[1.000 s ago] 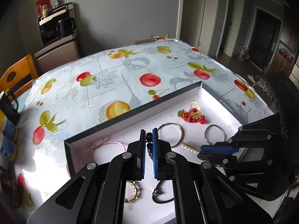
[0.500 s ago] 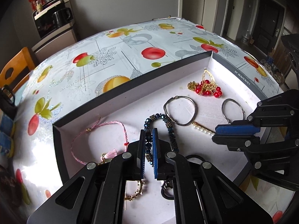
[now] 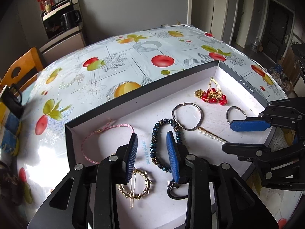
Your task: Organize jewelry
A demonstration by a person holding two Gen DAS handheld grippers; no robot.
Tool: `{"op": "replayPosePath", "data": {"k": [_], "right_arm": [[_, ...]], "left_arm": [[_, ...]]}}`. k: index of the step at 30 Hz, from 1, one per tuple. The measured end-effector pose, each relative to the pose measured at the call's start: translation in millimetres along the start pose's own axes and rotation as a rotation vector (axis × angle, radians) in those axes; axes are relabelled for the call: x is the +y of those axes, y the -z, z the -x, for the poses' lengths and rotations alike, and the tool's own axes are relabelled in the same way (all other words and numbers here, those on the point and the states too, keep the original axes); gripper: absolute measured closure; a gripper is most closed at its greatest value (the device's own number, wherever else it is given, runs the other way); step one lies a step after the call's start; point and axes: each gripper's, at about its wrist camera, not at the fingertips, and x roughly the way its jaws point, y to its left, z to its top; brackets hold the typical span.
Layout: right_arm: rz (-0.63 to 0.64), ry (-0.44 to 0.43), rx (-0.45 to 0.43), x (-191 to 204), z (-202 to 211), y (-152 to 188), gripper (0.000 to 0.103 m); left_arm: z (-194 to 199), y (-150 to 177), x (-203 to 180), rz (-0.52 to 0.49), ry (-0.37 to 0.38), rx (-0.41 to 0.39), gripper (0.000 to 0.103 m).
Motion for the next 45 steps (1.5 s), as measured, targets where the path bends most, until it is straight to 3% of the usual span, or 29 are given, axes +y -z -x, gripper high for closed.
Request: {"op": "replayPosePath", "data": {"k": [1, 4, 7, 11, 13, 20, 24, 31, 37, 42, 45], "right_arm": [[-0.006, 0.002, -0.015, -2, 5, 2, 0.056], [-0.029, 0.013, -0.053, -8, 18, 9, 0.051], [-0.040, 0.036, -0.093, -13, 33, 16, 0.037], [-0.032, 0.061, -0.149, -16, 57, 27, 0.010], [-0.027, 0.075, -0.161, -18, 66, 33, 0.006], [-0.043, 0.112, -0.160, -22, 84, 54, 0.006], [-0.040, 0.156, -0.186, -18, 87, 67, 0.006], [-0.104, 0.221, -0.227, -8, 76, 79, 0.005], [-0.110, 0.226, -0.307, 7, 75, 78, 0.005], [-0.125, 0.219, -0.341, 11, 73, 78, 0.005], [-0.108, 0.221, -0.342, 14, 71, 81, 0.005]], "left_arm": [[3, 0, 0, 0.002, -0.004, -0.007, 0.053], [13, 2, -4, -0.010, -0.010, -0.044, 0.037], [22, 2, -9, -0.016, -0.015, -0.068, 0.029], [38, 4, -12, -0.009, -0.006, -0.105, 0.020], [47, 6, -13, -0.005, 0.003, -0.117, 0.014], [85, 33, -16, 0.008, 0.005, -0.177, 0.009], [98, 63, -14, 0.046, -0.020, -0.165, 0.006], [100, 107, -15, 0.191, -0.180, -0.171, 0.006], [107, 112, -27, 0.216, -0.301, -0.280, 0.006], [104, 109, -31, 0.229, -0.328, -0.322, 0.006], [99, 108, -34, 0.222, -0.304, -0.311, 0.006]]}}
